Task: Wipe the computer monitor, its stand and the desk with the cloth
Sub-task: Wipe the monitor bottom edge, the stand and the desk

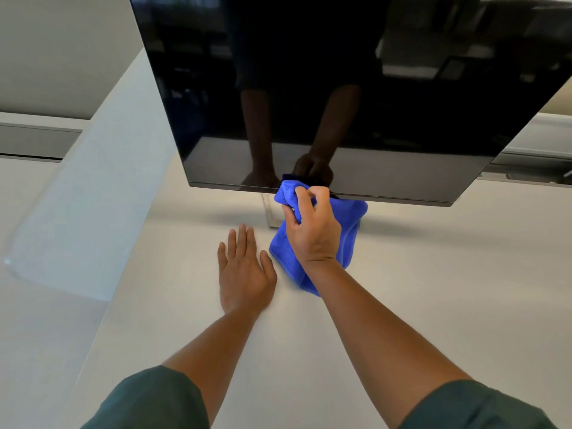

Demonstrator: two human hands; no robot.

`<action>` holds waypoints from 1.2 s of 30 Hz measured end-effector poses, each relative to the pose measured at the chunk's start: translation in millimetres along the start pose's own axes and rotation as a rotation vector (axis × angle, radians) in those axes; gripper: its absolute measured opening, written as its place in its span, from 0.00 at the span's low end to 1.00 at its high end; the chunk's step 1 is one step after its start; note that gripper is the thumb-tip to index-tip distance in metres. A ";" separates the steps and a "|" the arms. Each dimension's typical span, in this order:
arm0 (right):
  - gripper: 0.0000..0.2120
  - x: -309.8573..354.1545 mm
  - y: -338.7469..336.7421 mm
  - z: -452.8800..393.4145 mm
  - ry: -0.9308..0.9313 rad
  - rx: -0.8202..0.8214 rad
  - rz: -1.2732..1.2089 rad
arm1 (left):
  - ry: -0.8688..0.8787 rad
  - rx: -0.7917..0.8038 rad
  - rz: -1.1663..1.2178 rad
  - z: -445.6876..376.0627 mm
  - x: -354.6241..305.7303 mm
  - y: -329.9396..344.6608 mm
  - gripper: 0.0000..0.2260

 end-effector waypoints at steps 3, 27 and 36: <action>0.14 -0.4 -6.1 -3.4 -0.037 -0.022 0.008 | -0.002 -0.006 0.002 -0.2 -0.6 -0.8 0.27; 0.13 -35.0 -29.0 -9.2 0.013 0.020 0.161 | 0.004 0.043 -0.046 0.0 -0.9 2.4 0.28; 0.17 -165.6 -103.8 -38.6 0.324 -0.115 0.341 | 0.015 0.054 -0.056 0.9 -2.8 2.0 0.28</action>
Point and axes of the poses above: each hand's wrist, its own z-axis away from the middle knuckle, its own y-axis out of the palm, x = y × z, the point moved 10 cm from there along -z, towards the middle knuckle, and after that the axes turned 14 degrees about y, right-handed, at the moved point
